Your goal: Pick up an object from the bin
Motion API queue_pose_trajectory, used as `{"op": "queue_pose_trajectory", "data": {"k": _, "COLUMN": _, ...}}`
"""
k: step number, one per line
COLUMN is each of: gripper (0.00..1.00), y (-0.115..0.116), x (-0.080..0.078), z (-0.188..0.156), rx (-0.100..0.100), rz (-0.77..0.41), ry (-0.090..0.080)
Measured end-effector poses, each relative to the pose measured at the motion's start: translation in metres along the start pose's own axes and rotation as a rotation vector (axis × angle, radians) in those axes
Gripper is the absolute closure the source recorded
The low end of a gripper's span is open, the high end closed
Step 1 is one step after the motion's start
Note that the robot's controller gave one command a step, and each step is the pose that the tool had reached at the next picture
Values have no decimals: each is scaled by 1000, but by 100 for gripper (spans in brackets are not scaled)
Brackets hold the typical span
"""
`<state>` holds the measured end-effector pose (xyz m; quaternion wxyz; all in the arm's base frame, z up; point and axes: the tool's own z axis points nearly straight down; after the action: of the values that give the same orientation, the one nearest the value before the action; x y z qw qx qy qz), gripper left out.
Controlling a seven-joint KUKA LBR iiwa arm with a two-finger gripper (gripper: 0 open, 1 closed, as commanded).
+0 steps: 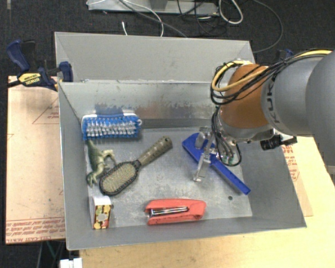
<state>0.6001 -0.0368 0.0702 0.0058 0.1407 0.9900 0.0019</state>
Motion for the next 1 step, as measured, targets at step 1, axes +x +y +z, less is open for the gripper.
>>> {"op": "queue_pose_trajectory", "data": {"k": 1, "gripper": 100, "y": -91, "x": 42, "z": -1, "rx": 6, "rz": 157, "ry": 12}}
